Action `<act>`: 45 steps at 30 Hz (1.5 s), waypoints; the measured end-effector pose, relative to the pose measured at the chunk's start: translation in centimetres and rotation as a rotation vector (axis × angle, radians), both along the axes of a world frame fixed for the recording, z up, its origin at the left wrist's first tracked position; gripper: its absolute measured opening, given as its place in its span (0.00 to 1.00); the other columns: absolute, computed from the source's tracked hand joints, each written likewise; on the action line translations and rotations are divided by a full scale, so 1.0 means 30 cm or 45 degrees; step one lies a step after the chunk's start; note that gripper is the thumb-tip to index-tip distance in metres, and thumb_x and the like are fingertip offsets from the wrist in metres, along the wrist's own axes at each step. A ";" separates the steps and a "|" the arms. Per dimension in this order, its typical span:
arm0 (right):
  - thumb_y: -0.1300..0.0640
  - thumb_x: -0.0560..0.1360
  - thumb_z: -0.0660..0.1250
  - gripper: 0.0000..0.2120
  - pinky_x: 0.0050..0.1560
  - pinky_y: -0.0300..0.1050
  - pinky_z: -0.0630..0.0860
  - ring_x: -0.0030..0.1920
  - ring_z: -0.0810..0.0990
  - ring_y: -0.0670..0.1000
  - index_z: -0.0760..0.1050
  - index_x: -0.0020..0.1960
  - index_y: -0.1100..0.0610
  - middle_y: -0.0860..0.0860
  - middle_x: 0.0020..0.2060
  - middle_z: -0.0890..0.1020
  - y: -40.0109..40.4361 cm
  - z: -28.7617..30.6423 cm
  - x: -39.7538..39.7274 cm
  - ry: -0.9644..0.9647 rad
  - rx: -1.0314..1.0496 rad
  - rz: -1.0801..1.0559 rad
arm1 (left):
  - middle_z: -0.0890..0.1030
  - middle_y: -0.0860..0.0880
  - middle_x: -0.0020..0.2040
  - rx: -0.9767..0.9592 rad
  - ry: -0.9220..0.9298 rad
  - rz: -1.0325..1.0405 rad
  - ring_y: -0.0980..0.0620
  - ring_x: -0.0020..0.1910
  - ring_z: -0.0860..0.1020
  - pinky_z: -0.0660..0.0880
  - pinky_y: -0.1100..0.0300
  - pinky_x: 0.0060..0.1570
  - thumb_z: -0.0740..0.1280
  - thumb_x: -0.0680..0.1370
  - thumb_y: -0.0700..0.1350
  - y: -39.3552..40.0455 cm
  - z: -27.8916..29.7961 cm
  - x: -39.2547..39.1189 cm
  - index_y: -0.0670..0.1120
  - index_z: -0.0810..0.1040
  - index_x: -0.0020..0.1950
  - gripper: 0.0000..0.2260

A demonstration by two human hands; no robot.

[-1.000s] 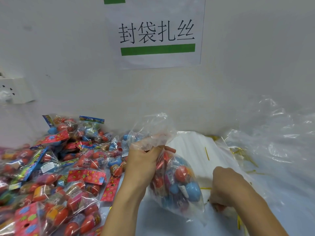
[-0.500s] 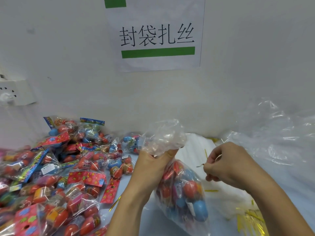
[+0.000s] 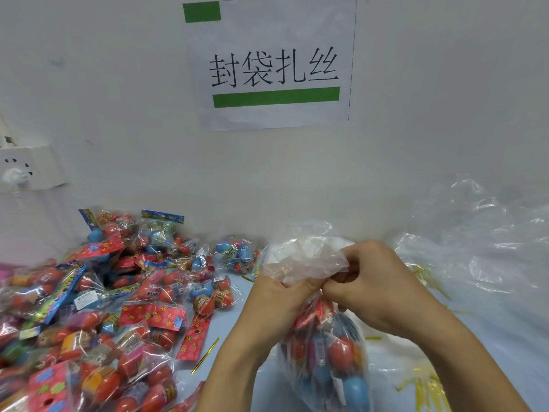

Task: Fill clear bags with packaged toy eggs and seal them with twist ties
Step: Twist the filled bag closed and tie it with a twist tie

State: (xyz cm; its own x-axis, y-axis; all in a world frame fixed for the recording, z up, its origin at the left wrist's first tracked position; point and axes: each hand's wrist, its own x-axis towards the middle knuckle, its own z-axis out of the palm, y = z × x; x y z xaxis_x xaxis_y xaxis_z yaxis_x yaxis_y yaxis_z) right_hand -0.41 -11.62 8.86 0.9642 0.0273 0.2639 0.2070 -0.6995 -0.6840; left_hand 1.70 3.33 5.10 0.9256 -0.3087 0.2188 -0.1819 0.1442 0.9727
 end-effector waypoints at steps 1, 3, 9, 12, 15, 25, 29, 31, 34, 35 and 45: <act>0.60 0.67 0.71 0.04 0.39 0.50 0.79 0.34 0.81 0.55 0.81 0.34 0.59 0.54 0.30 0.83 -0.003 0.003 -0.003 0.015 0.022 0.036 | 0.87 0.46 0.45 -0.005 -0.006 -0.005 0.50 0.44 0.86 0.79 0.65 0.40 0.73 0.72 0.52 0.001 -0.001 0.000 0.51 0.87 0.49 0.09; 0.60 0.68 0.70 0.04 0.38 0.49 0.77 0.31 0.76 0.51 0.82 0.36 0.59 0.55 0.31 0.82 -0.009 0.005 -0.007 0.056 0.087 0.104 | 0.87 0.48 0.47 0.009 -0.007 0.027 0.50 0.47 0.86 0.80 0.64 0.43 0.73 0.71 0.53 0.002 -0.003 0.003 0.50 0.86 0.51 0.12; 0.58 0.75 0.68 0.08 0.39 0.44 0.68 0.35 0.69 0.47 0.83 0.43 0.63 0.62 0.35 0.78 -0.030 0.000 -0.010 0.186 0.207 0.207 | 0.87 0.51 0.47 0.036 -0.048 0.096 0.53 0.49 0.85 0.80 0.64 0.45 0.72 0.69 0.55 -0.007 -0.009 0.008 0.51 0.86 0.50 0.13; 0.59 0.77 0.69 0.11 0.33 0.32 0.68 0.29 0.72 0.41 0.85 0.38 0.56 0.51 0.27 0.80 -0.041 -0.002 -0.011 0.274 0.324 0.253 | 0.87 0.49 0.48 0.015 -0.059 0.071 0.52 0.49 0.85 0.81 0.62 0.47 0.72 0.69 0.54 -0.006 0.000 0.008 0.51 0.87 0.50 0.13; 0.58 0.78 0.70 0.10 0.32 0.30 0.69 0.28 0.73 0.40 0.85 0.40 0.58 0.44 0.27 0.79 -0.049 -0.013 -0.006 0.340 0.368 0.291 | 0.87 0.46 0.47 0.012 -0.035 0.058 0.48 0.50 0.85 0.82 0.57 0.49 0.73 0.71 0.50 -0.006 0.000 0.010 0.46 0.86 0.52 0.12; 0.58 0.73 0.76 0.04 0.30 0.35 0.68 0.30 0.73 0.44 0.87 0.42 0.58 0.47 0.29 0.81 -0.052 -0.043 0.013 0.350 0.569 0.254 | 0.87 0.47 0.46 -0.039 -0.001 0.079 0.49 0.47 0.86 0.81 0.62 0.43 0.74 0.66 0.51 -0.004 -0.001 0.010 0.47 0.87 0.48 0.14; 0.55 0.72 0.77 0.04 0.28 0.32 0.66 0.28 0.73 0.40 0.87 0.41 0.55 0.45 0.30 0.83 -0.040 -0.057 0.021 0.344 0.633 0.224 | 0.87 0.44 0.48 -0.062 0.059 0.108 0.46 0.49 0.85 0.80 0.61 0.43 0.71 0.75 0.40 0.000 -0.014 0.021 0.42 0.83 0.56 0.10; 0.55 0.72 0.77 0.03 0.28 0.30 0.67 0.28 0.74 0.39 0.88 0.41 0.53 0.45 0.31 0.84 -0.035 -0.063 0.022 0.344 0.665 0.230 | 0.86 0.42 0.49 -0.095 0.080 0.084 0.45 0.49 0.85 0.81 0.60 0.43 0.71 0.74 0.41 0.003 -0.018 0.026 0.41 0.84 0.56 0.11; 0.54 0.72 0.76 0.04 0.32 0.31 0.70 0.35 0.81 0.42 0.88 0.44 0.53 0.50 0.39 0.88 -0.037 -0.068 0.022 0.371 0.708 0.292 | 0.86 0.40 0.50 -0.146 0.117 0.026 0.43 0.51 0.85 0.82 0.58 0.46 0.73 0.70 0.47 0.006 -0.015 0.027 0.42 0.86 0.53 0.15; 0.53 0.72 0.76 0.06 0.34 0.32 0.73 0.39 0.83 0.44 0.88 0.46 0.54 0.52 0.42 0.88 -0.039 -0.070 0.022 0.393 0.722 0.324 | 0.86 0.40 0.51 -0.155 0.128 0.006 0.42 0.52 0.84 0.82 0.57 0.47 0.74 0.69 0.48 0.006 -0.015 0.027 0.42 0.86 0.53 0.16; 0.56 0.72 0.73 0.14 0.54 0.49 0.81 0.52 0.85 0.61 0.85 0.52 0.65 0.64 0.49 0.86 -0.040 -0.098 0.033 0.554 0.974 0.512 | 0.84 0.38 0.55 -0.168 0.300 -0.182 0.41 0.56 0.83 0.79 0.51 0.59 0.69 0.74 0.48 0.009 -0.007 0.021 0.42 0.86 0.54 0.13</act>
